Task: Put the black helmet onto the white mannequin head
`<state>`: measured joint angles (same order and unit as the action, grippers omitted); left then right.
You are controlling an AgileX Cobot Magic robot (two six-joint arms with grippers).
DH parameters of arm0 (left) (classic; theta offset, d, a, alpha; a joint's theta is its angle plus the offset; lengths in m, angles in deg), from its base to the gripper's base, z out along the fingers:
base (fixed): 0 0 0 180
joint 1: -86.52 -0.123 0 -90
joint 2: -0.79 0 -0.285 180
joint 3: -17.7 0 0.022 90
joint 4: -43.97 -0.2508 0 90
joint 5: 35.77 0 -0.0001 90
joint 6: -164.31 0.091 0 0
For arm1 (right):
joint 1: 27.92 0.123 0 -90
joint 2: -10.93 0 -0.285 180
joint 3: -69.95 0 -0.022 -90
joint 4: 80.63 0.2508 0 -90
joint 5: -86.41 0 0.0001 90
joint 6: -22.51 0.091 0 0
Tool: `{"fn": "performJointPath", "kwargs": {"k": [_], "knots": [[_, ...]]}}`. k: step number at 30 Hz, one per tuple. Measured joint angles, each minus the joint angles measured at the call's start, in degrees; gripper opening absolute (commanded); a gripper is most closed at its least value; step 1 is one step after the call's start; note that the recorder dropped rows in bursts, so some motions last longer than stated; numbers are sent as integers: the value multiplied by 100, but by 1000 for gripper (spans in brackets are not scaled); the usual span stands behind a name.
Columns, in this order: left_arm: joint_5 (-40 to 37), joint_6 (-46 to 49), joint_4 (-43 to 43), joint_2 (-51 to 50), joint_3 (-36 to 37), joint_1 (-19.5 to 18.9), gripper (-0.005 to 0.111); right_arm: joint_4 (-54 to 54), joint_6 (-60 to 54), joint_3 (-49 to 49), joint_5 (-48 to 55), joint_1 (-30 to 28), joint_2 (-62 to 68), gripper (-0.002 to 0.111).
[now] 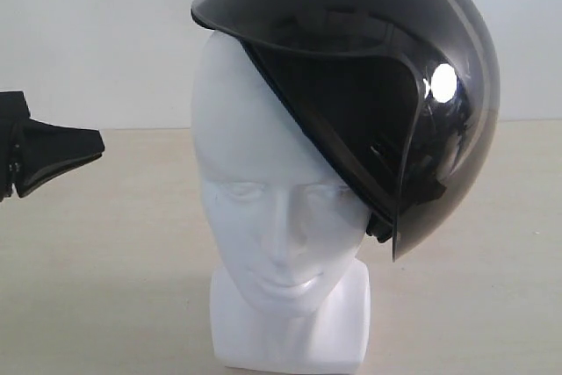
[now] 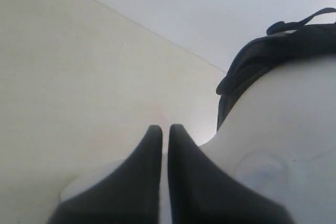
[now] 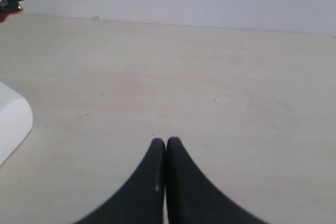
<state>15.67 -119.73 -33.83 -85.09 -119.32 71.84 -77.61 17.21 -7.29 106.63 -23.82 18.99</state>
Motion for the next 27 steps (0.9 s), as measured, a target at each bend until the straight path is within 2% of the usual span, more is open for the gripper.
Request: {"fn": "performJointPath", "kwargs": {"k": [6,11,14,15,17,18,21,22,24,27], "knots": [[118,24,-103,197,0,-130,4,-167,-218,0,-97,0,0,0],[476,24,-243,344,0,-130,4,-302,-513,0,-1459,0,0,0],[515,24,-254,558,0,-130,4,-302,-518,0,-1934,0,0,0],[504,24,-256,692,0,-130,4,-224,-294,0,-2443,0,0,0],[383,24,-266,844,0,-130,4,203,932,0,-3151,0,0,0],[311,24,-279,918,0,-130,4,357,1611,149,-3047,0,0,0],[206,24,-290,1032,0,-130,4,406,1986,1173,-1704,0,86,0],[96,24,-300,1102,0,-130,4,406,1986,1881,-972,0,426,0],[-5,24,-255,1128,0,-130,4,418,1922,2596,142,0,973,0],[-90,35,-190,1128,0,-130,4,455,1740,3699,2519,0,2145,0]]}}
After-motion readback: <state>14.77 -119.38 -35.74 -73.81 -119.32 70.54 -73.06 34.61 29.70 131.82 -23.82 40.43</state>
